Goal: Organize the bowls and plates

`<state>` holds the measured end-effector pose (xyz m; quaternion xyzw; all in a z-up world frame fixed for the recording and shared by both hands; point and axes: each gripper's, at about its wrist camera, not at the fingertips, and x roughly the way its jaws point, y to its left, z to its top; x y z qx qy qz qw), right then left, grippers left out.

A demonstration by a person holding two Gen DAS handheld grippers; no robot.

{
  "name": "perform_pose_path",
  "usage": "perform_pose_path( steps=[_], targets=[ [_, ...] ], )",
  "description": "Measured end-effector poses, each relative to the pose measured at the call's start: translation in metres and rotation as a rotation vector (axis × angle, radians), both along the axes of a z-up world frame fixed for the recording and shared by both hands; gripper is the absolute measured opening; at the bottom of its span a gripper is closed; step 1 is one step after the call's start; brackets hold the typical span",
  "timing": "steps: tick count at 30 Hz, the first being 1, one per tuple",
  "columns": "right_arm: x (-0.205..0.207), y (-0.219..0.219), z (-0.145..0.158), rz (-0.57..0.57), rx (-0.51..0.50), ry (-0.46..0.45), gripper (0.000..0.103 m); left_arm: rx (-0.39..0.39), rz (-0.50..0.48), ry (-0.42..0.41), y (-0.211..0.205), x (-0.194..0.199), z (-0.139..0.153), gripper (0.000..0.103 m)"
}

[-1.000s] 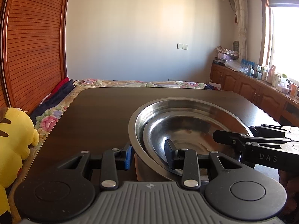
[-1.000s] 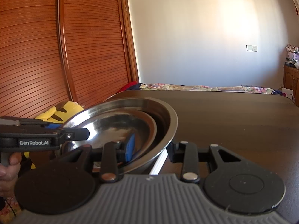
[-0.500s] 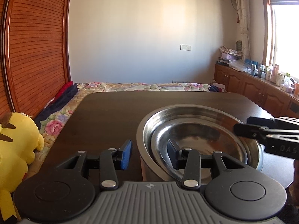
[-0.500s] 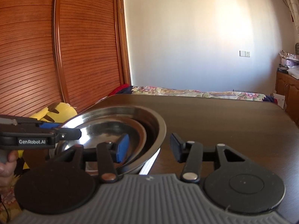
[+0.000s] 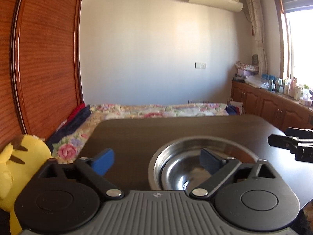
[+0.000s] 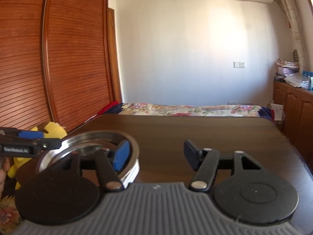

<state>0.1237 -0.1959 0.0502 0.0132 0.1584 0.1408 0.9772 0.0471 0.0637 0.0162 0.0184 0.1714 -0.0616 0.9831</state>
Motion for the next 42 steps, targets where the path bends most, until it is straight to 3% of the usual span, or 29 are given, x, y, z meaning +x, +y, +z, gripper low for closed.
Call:
perform_pose_path(
  steps=[1,3,8,14,24,42],
  targets=[
    [-0.001,-0.003,0.001,-0.008,0.003,-0.004,0.071,-0.002,-0.005,-0.016,-0.004,-0.003,0.003,0.103],
    [-0.003,-0.007,0.003,-0.028,0.012,-0.014,0.088,-0.006,-0.018,-0.035,-0.011,-0.006,0.008,0.103],
    [-0.01,-0.015,0.006,-0.078,0.007,-0.042,0.103,0.015,-0.028,-0.06,-0.028,-0.015,0.012,0.103],
    [-0.019,-0.021,0.011,-0.124,-0.012,-0.067,0.103,0.002,0.01,-0.046,-0.035,-0.017,0.013,0.103],
    [-0.034,-0.04,0.025,-0.194,-0.02,-0.099,0.103,0.036,-0.023,-0.064,-0.057,-0.032,0.021,0.103],
    [-0.038,-0.043,0.005,-0.233,-0.029,-0.064,0.103,0.06,-0.018,-0.016,-0.057,-0.033,-0.006,0.103]
  ],
)
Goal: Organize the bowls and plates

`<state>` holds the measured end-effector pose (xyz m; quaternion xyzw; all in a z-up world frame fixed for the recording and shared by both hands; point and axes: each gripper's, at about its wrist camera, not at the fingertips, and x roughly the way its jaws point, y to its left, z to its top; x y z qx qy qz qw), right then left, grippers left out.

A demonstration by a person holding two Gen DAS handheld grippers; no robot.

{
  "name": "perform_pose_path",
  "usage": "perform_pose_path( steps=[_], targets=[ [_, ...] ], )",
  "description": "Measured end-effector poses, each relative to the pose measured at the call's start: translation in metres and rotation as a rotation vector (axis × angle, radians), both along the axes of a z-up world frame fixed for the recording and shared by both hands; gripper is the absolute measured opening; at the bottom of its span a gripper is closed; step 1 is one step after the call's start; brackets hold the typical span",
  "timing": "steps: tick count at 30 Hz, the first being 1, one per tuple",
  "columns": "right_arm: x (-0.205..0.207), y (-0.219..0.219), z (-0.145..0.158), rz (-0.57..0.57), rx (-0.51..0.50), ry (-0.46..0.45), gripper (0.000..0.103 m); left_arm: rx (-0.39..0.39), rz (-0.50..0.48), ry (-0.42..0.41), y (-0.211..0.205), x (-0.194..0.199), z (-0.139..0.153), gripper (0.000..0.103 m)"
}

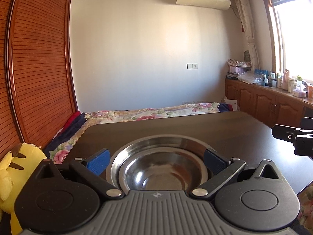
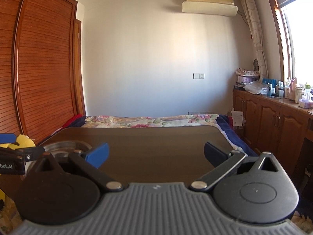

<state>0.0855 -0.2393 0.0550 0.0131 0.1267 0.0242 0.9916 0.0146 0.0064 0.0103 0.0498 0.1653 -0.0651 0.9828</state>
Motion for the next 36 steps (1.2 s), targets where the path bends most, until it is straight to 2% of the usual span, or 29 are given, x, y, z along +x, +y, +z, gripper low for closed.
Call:
perform_pose_path(
  steps=[8,36],
  targets=[
    [-0.001,0.002,-0.008,0.005,-0.014,0.022,0.103,-0.002,0.006,0.028,0.001,0.005,-0.012,0.103],
    [0.002,0.001,-0.007,0.006,-0.002,0.04,0.103,-0.002,0.009,0.029,0.003,0.005,-0.012,0.103]
  ],
)
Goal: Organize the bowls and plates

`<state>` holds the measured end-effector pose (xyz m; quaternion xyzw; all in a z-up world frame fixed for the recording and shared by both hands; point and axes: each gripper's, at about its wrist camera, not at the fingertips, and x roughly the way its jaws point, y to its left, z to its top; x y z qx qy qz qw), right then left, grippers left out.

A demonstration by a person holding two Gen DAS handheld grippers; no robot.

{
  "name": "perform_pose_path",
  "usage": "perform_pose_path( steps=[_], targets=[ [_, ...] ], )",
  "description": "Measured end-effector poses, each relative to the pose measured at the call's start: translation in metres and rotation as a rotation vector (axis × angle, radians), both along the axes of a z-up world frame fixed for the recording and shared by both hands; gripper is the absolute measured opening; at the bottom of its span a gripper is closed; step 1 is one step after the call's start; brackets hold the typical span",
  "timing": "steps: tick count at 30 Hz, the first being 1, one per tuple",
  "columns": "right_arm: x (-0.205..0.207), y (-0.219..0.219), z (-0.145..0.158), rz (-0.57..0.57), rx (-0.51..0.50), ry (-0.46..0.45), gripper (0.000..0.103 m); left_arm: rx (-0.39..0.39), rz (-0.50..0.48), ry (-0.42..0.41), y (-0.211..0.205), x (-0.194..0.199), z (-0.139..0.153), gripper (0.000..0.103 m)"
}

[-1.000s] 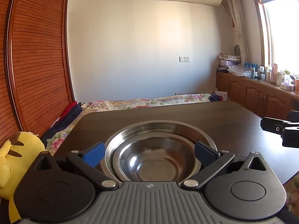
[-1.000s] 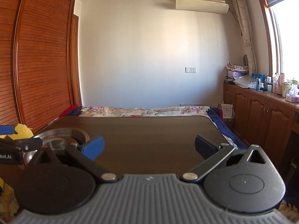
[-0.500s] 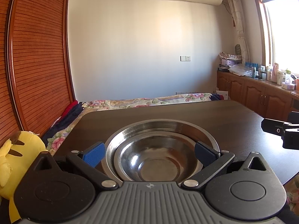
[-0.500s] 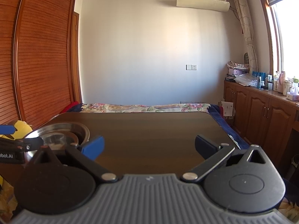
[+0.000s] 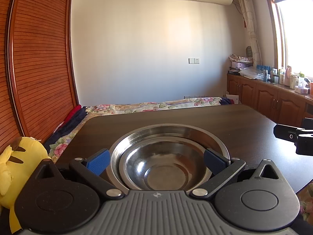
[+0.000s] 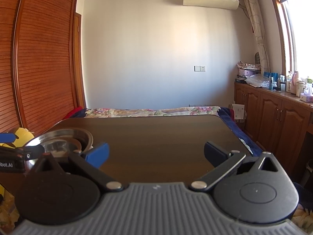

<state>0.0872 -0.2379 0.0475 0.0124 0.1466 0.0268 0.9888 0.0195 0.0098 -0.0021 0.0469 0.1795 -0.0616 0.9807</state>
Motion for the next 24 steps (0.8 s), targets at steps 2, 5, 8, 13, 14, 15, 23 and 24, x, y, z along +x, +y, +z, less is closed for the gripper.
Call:
perform_pose_path(
  steps=[2,5,8,13,14,15,23,24],
  targets=[
    [0.0,0.0002,-0.0001,-0.002,0.0,-0.001,0.103,0.0,0.0,0.001,-0.0002,-0.0005,-0.0001,0.103],
    [0.0008,0.0012,-0.0003,-0.002,-0.002,0.0,0.103,-0.003,0.001,-0.002,0.0002,-0.0012,0.0002,0.103],
    [0.0011,0.0022,-0.0005,0.0,-0.003,0.002,0.103,-0.004,0.001,-0.004,0.0004,-0.0018,0.0009,0.103],
    [0.0015,0.002,-0.0007,0.001,0.002,0.004,0.103,-0.004,0.0,-0.006,-0.0004,-0.0032,0.0021,0.103],
    [0.0016,0.0021,-0.0007,0.001,0.002,0.005,0.103,-0.004,0.0,-0.006,-0.0005,-0.0033,0.0021,0.103],
    [0.0017,0.0025,-0.0007,0.002,0.002,0.005,0.103,-0.004,0.001,-0.006,-0.0005,-0.0035,0.0022,0.103],
    [0.0014,0.0021,-0.0007,0.001,0.003,0.005,0.103,-0.004,0.001,-0.007,-0.0009,-0.0035,0.0026,0.103],
    [0.0013,0.0022,-0.0008,0.001,0.003,0.005,0.103,-0.004,0.001,-0.006,-0.0008,-0.0033,0.0025,0.103]
  ],
)
